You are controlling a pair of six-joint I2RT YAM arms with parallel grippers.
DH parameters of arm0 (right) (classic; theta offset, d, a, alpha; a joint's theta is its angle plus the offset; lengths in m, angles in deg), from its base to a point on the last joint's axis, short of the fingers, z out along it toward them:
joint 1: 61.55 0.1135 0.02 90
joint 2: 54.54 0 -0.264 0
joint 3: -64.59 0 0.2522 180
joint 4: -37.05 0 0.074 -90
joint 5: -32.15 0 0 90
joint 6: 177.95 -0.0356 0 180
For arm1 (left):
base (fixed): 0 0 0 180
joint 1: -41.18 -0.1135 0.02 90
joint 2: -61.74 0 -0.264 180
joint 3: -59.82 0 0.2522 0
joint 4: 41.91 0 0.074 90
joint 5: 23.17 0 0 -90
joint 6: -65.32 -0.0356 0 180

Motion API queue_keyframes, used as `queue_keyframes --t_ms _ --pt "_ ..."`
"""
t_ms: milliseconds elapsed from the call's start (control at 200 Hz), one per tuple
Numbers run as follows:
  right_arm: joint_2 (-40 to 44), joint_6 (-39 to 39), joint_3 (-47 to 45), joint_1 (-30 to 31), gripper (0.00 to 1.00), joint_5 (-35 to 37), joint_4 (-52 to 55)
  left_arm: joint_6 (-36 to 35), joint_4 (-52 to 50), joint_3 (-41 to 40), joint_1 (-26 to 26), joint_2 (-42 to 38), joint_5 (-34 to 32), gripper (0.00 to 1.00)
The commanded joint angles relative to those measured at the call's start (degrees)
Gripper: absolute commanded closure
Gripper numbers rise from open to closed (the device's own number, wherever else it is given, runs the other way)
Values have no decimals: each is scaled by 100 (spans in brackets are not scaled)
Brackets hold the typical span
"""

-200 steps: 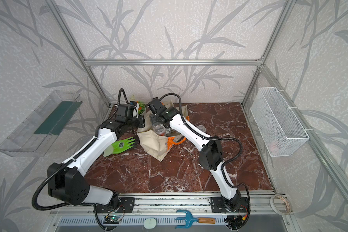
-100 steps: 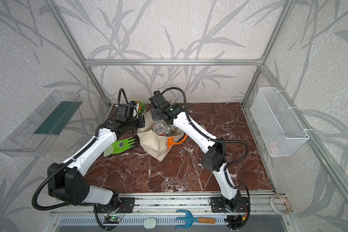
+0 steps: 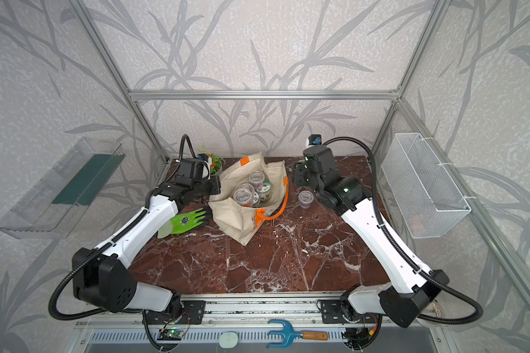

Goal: Take out the seed jars from the canvas bag
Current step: Place the seed jar at the center of the board.

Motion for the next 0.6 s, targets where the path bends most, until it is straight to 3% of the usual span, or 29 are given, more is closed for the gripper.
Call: queue_keyframes --t_ms 0,245,595 --pt "424 -402 -927 -453 35 -158 75 -13 -127 -45 3 -182 -134 100" --pt "719 -661 -2426 -1212 36 -437 -472 -22 -161 -36 3 -182 -173 100" --pt "2 -522 -3392 -1586 35 -221 -2255 -5 -165 4 6 -179 -141 100"
